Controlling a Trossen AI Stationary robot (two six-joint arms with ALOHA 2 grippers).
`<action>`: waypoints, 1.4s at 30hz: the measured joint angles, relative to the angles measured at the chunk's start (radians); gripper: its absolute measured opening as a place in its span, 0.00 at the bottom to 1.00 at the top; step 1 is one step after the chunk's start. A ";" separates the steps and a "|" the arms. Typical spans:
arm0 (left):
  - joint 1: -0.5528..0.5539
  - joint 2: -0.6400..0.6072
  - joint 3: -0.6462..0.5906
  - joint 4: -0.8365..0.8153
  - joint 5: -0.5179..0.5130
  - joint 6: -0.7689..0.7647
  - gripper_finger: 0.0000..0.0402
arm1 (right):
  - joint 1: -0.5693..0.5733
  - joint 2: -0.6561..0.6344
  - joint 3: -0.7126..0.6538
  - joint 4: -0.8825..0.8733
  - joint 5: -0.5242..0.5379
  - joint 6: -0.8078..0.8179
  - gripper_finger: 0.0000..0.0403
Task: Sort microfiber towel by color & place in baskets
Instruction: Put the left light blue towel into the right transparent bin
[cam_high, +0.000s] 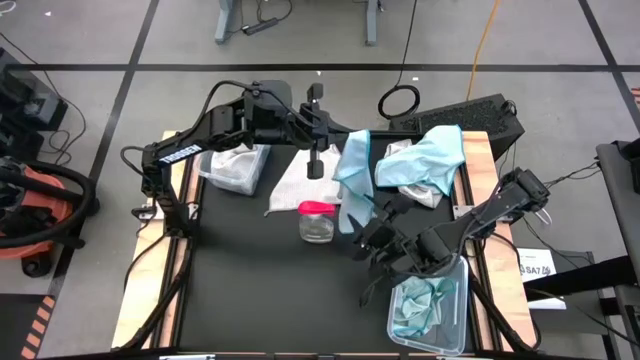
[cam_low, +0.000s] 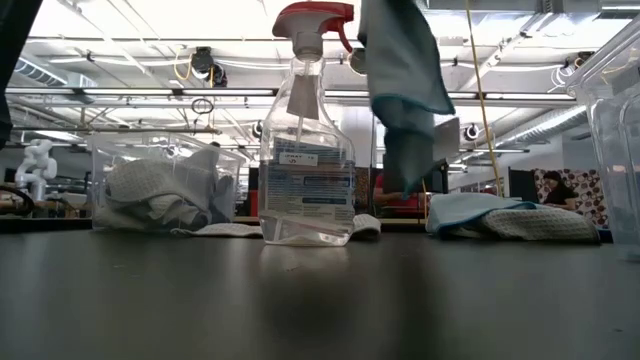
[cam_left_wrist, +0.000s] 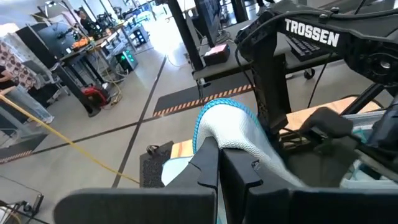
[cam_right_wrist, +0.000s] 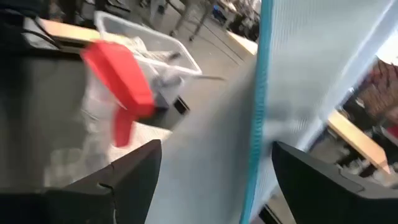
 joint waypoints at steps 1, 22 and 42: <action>-0.001 0.000 0.000 0.000 0.000 -0.001 0.01 | 0.005 -0.004 0.000 0.027 0.005 -0.026 0.74; -0.106 0.000 0.000 0.107 0.170 -0.031 0.01 | -0.053 -0.092 0.000 0.128 -0.023 -0.091 0.74; -0.241 0.000 0.000 0.081 0.210 -0.026 0.01 | -0.058 -0.093 0.000 0.232 0.000 -0.283 0.34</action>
